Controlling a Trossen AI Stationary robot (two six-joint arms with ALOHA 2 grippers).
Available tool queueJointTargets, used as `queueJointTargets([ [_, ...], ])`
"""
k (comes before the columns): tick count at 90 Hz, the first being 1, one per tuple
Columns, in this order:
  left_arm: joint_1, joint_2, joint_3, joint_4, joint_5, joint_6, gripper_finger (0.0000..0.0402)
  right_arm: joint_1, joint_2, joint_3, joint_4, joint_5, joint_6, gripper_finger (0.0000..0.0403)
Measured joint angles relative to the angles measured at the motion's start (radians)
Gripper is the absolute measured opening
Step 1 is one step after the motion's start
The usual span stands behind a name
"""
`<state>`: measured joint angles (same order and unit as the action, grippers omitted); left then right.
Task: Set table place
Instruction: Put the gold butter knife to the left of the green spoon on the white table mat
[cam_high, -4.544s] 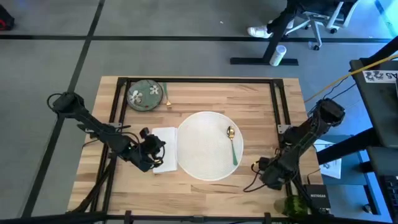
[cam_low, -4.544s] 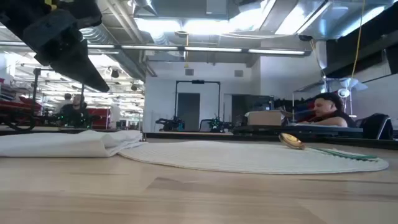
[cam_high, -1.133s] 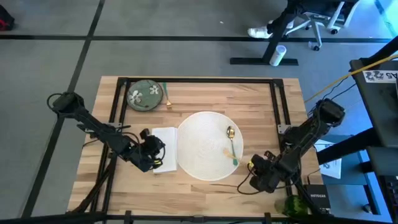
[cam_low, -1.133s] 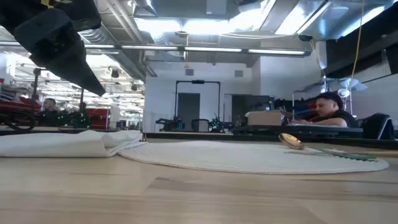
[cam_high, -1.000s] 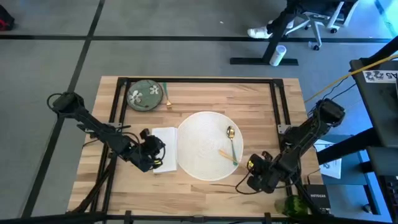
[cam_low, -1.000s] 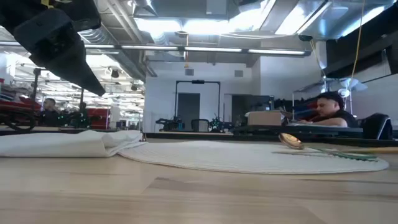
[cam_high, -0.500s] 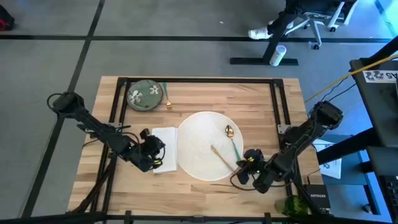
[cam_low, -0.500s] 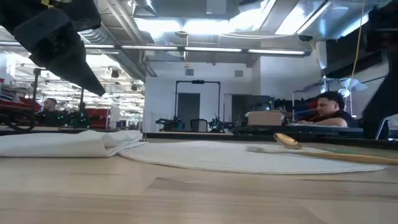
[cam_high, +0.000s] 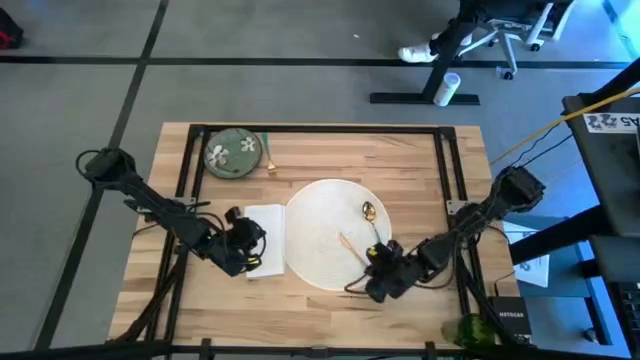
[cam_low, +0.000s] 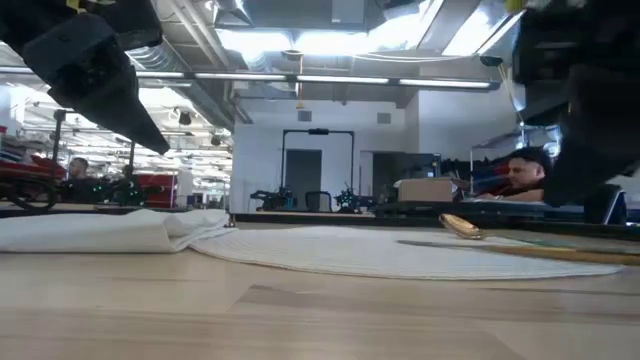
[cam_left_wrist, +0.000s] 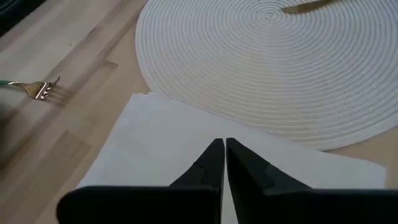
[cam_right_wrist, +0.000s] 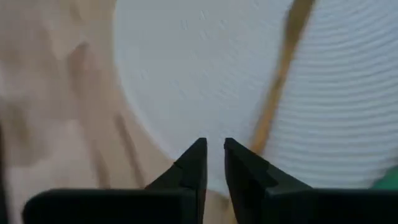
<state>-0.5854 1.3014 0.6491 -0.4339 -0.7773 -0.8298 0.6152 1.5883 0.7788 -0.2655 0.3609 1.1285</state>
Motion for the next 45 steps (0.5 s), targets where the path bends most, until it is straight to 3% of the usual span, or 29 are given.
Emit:
queueJointTargets([
  [14, -0.001, 0.000, 0.000, 0.000, 0.000, 0.000, 0.0000, -0.083, 0.000, 0.001, -0.054, -0.062, -0.068, 0.0078],
  [45, -0.001, 0.000, 0.000, -0.002, 0.000, 0.000, 0.0000, -0.166, 0.027, 0.000, -0.039, -0.164, -0.184, 0.0081],
])
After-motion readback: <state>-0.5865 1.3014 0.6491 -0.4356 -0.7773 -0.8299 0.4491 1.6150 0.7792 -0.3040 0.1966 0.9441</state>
